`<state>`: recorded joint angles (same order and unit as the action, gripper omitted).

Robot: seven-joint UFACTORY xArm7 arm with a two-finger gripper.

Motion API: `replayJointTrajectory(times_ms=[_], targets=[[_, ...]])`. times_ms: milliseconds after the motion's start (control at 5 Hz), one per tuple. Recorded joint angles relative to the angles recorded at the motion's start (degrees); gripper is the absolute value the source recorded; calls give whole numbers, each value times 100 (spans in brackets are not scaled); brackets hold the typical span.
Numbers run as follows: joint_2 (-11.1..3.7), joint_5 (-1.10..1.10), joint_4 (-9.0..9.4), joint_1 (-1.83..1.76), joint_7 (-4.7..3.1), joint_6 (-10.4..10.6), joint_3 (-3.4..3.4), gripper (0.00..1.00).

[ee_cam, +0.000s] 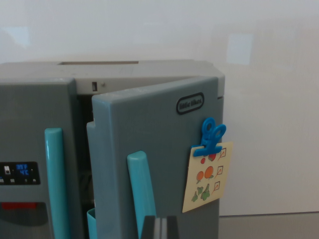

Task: Close fridge door

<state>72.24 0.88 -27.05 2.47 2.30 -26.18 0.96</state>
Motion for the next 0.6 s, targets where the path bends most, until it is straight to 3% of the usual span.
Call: replayJointTrajectory(times_ms=[600], targets=[[0,0,1,0,0,0,0,100]])
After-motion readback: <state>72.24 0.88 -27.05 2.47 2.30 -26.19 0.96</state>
